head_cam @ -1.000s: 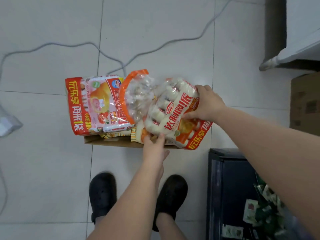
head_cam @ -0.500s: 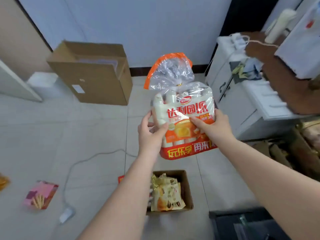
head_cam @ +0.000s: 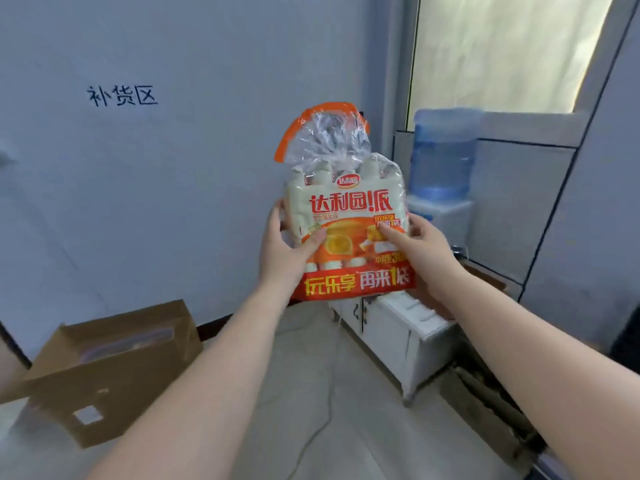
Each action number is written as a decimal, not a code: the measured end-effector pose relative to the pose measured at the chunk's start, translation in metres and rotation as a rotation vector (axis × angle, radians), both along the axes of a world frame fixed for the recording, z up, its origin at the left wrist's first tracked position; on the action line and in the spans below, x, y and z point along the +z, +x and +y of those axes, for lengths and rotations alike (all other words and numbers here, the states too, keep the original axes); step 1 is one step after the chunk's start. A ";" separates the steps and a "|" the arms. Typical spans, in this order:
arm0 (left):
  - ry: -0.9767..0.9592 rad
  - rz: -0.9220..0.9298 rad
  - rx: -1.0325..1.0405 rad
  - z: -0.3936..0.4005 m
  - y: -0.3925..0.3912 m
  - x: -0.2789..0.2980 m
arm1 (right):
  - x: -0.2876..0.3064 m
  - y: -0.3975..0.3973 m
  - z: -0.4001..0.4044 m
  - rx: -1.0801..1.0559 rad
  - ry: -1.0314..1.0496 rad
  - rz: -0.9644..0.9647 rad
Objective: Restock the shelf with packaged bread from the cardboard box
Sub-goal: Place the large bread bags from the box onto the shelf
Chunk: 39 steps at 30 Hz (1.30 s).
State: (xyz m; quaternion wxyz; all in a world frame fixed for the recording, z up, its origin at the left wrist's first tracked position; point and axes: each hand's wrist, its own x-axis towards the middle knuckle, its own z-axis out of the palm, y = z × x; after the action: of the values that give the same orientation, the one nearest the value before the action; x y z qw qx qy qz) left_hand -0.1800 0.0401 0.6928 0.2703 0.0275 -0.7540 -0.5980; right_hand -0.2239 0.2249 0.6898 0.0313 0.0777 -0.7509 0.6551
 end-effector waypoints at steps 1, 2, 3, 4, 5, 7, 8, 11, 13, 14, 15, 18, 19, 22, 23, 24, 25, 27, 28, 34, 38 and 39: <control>-0.010 0.025 -0.029 0.003 0.002 0.011 | 0.010 0.008 0.005 -0.038 -0.009 0.030; -0.018 0.049 -0.066 0.008 0.002 0.021 | 0.020 0.017 0.012 -0.080 -0.031 0.069; -0.018 0.067 -0.095 0.013 0.001 0.028 | 0.027 0.024 0.018 -0.115 -0.057 0.088; -0.009 0.078 -0.121 0.019 0.001 0.033 | 0.033 0.031 0.023 -0.148 -0.078 0.099; 0.003 0.094 -0.162 0.027 0.002 0.039 | 0.039 0.040 0.031 -0.189 -0.093 0.115; 0.028 0.102 -0.239 0.044 0.003 0.046 | 0.048 0.054 0.047 -0.281 -0.088 0.124; 0.033 0.112 -0.274 0.054 0.004 0.050 | 0.053 0.063 0.056 -0.319 -0.076 0.111; 0.079 0.117 -0.367 0.084 0.007 0.061 | 0.067 0.085 0.090 -0.385 -0.073 0.081; 0.191 0.088 -0.452 0.104 0.006 0.070 | 0.078 0.102 0.115 -0.388 -0.141 0.072; 0.248 0.064 -0.513 0.115 0.008 0.074 | 0.083 0.111 0.128 -0.376 -0.224 0.056; 0.302 0.038 -0.594 0.126 0.008 0.078 | 0.088 0.118 0.142 -0.346 -0.354 0.038; 0.434 -0.067 -0.826 0.170 0.012 0.088 | 0.095 0.143 0.181 -0.178 -0.704 -0.018; 0.458 -0.110 -0.893 0.189 0.013 0.090 | 0.093 0.149 0.190 -0.141 -0.704 -0.030; 0.485 -0.206 -1.101 0.247 0.026 0.099 | 0.082 0.161 0.213 -0.041 -0.668 -0.037; 0.471 -0.224 -1.144 0.268 0.032 0.103 | 0.079 0.165 0.221 0.021 -0.716 -0.039; 0.420 -0.221 -1.156 0.287 0.041 0.106 | 0.078 0.170 0.230 0.079 -0.760 -0.024; 0.305 -0.172 -1.137 0.306 0.047 0.109 | 0.078 0.176 0.239 0.104 -0.791 0.007; -0.116 0.045 -0.938 0.345 0.052 0.114 | 0.081 0.189 0.263 0.029 -0.820 0.047; -0.231 0.164 -0.848 0.358 0.059 0.120 | 0.084 0.196 0.275 -0.042 -0.830 0.044; 0.085 0.208 -1.305 0.406 0.109 0.152 | 0.111 0.219 0.339 -0.696 -0.660 0.206; 0.002 0.126 -1.274 0.425 0.107 0.152 | 0.108 0.229 0.361 -1.114 -0.286 0.350; 0.003 0.142 -1.203 0.430 0.103 0.148 | 0.107 0.233 0.363 -1.151 -0.219 0.365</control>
State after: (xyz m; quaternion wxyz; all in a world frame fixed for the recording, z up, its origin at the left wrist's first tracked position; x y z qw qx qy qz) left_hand -0.0772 0.4699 0.8412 -0.0657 -0.4433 -0.6164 -0.6474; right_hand 0.0091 0.5878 0.7972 0.5160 -0.2328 -0.5833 0.5824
